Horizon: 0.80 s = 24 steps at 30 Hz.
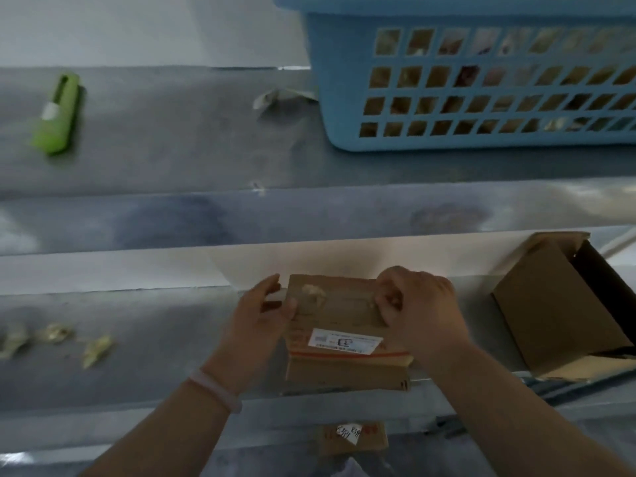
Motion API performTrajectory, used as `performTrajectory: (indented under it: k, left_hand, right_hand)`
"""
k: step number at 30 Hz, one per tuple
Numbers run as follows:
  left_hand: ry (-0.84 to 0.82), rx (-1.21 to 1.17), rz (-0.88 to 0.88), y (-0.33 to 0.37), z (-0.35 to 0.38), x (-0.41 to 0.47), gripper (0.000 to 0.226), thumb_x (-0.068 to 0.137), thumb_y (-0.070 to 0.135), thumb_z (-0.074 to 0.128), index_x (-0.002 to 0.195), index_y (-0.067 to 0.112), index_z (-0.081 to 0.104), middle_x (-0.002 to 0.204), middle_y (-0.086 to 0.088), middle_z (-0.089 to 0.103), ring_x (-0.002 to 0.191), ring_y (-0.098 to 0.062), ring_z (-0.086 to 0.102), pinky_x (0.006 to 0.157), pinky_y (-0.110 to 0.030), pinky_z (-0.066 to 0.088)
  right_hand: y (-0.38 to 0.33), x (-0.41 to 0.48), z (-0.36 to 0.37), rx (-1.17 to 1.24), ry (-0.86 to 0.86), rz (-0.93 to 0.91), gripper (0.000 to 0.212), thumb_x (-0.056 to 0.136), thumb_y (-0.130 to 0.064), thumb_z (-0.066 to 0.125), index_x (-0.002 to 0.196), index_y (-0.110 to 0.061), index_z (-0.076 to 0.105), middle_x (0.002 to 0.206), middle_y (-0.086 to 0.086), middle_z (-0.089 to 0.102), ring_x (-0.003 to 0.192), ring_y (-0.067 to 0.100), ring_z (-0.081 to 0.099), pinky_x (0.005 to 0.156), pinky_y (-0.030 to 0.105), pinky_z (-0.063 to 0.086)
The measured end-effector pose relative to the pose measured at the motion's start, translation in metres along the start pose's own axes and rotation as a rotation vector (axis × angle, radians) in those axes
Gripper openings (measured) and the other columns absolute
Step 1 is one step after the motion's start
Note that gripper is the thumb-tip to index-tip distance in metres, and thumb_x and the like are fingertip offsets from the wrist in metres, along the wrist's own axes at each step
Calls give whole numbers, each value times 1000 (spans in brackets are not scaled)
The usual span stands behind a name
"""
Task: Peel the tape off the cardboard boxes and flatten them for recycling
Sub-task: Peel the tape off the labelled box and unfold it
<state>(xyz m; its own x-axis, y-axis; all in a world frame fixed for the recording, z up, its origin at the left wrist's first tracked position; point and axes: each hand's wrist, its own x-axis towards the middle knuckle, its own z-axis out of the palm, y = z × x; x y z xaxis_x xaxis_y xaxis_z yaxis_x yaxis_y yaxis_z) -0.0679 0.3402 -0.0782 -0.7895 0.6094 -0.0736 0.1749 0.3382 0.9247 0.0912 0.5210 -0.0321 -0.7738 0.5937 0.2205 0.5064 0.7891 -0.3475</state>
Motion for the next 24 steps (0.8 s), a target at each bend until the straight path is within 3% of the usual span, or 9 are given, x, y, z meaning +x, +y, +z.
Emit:
performTrajectory:
  k: [2, 4, 6, 9, 13, 17, 20, 22, 24]
  left_hand:
    - [-77, -88, -27, -8, 0, 4, 30, 83, 41, 64, 112, 35, 60, 99, 21, 70, 92, -3, 67, 70, -14, 52]
    - [-148, -190, -56, -13, -1, 7, 27, 88, 32, 62, 115, 27, 65, 101, 11, 73, 95, -12, 69, 79, -27, 56]
    - [-208, -262, -51, -17, -4, 7, 36, 87, 35, 63, 120, 22, 64, 107, 1, 72, 100, -20, 68, 88, -41, 55]
    - [-252, -300, -38, -20, -6, 8, 44, 80, 46, 66, 119, 27, 64, 109, 1, 72, 101, -20, 68, 90, -45, 53]
    - [-255, -340, -37, -24, -3, 10, 39, 75, 52, 68, 110, 34, 67, 106, 4, 72, 98, -17, 69, 86, -42, 54]
    - [-255, -371, -48, -24, -3, 11, 47, 69, 49, 68, 112, 29, 65, 102, 9, 73, 95, -12, 69, 77, -28, 57]
    - [-281, -371, -71, -24, -4, 12, 42, 71, 46, 67, 110, 29, 64, 101, 8, 73, 94, -11, 69, 76, -28, 57]
    - [-289, -344, -80, -23, -5, 13, 38, 80, 39, 67, 115, 26, 63, 104, 4, 73, 96, -14, 69, 82, -36, 57]
    - [-295, -326, -90, -23, -6, 16, 37, 85, 33, 66, 120, 22, 62, 108, 2, 72, 98, -16, 68, 87, -41, 56]
  right_hand:
    - [-5, 3, 0, 51, -30, 11, 12, 87, -24, 61, 98, -28, 59, 79, -8, 65, 79, 18, 58, 77, 33, 44]
    - [-11, 2, 2, 24, -72, -15, 12, 90, -21, 57, 96, -26, 66, 87, -6, 65, 87, 18, 57, 82, 35, 46]
    - [-18, -4, 6, -11, -48, -40, 16, 90, -16, 57, 95, -20, 72, 92, -2, 62, 91, 20, 54, 86, 37, 47]
    - [-25, -16, 11, -53, 52, -36, 12, 86, -14, 64, 94, -17, 74, 100, 3, 58, 98, 25, 51, 87, 34, 43]
    - [-34, -30, 15, -150, 22, -29, 23, 92, -27, 54, 108, -21, 69, 110, -4, 63, 105, 22, 56, 95, 40, 42]
    - [-42, -40, 13, -136, 138, -22, 33, 93, -30, 42, 106, -20, 71, 92, -4, 72, 85, 20, 66, 90, 43, 45]
    - [-42, -35, 12, -32, 187, 9, 12, 90, -19, 63, 98, -21, 71, 91, -6, 72, 85, 19, 66, 90, 45, 46]
    - [-45, -28, 13, 94, 166, 78, 14, 82, -17, 74, 94, -22, 72, 95, -10, 67, 90, 13, 62, 89, 42, 48]
    - [-50, -22, 15, 223, 119, 192, 20, 76, -22, 79, 93, -30, 70, 94, -16, 63, 86, 2, 58, 83, 23, 49]
